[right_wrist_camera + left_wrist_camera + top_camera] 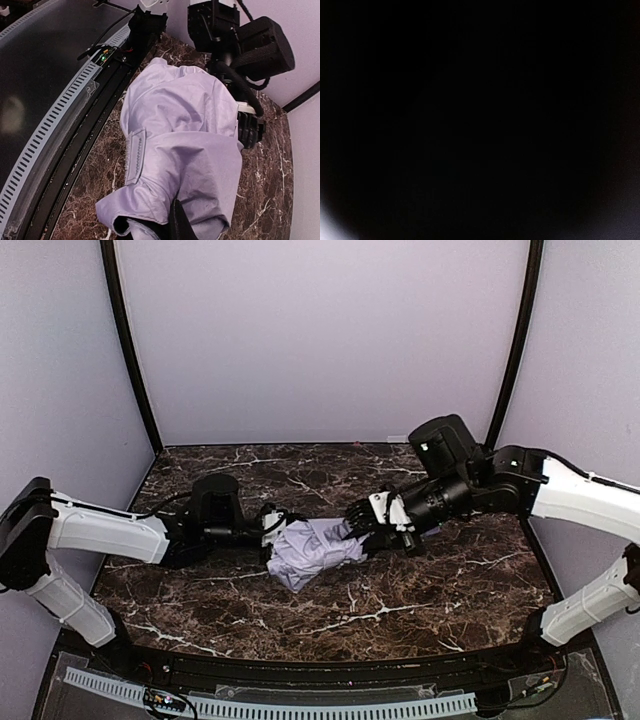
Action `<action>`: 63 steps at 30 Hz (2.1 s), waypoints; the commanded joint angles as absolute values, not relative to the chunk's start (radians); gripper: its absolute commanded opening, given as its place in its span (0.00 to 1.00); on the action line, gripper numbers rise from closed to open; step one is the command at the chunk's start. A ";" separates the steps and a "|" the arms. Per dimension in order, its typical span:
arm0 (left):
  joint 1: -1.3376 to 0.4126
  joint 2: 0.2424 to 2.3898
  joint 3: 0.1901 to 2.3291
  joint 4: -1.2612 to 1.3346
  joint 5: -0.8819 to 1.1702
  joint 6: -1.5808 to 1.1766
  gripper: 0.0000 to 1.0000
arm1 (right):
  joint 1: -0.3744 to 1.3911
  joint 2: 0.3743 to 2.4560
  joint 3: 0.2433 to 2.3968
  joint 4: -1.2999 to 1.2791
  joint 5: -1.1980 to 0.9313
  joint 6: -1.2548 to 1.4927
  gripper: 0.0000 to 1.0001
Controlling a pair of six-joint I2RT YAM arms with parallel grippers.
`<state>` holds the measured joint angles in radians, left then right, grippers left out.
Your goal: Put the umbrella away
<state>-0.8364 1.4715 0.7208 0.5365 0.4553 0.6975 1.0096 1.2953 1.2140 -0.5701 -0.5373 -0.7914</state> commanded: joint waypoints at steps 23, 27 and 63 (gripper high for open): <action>-0.741 1.702 0.790 0.769 0.388 0.798 0.00 | 1.033 1.747 0.683 0.063 -0.686 -0.196 0.00; -0.743 1.781 0.817 0.792 0.369 0.804 0.00 | 1.028 1.817 0.715 0.033 -0.698 -0.160 0.00; -1.009 1.154 0.661 0.016 0.223 0.640 0.75 | 0.979 1.992 0.882 -0.167 -0.591 0.004 0.00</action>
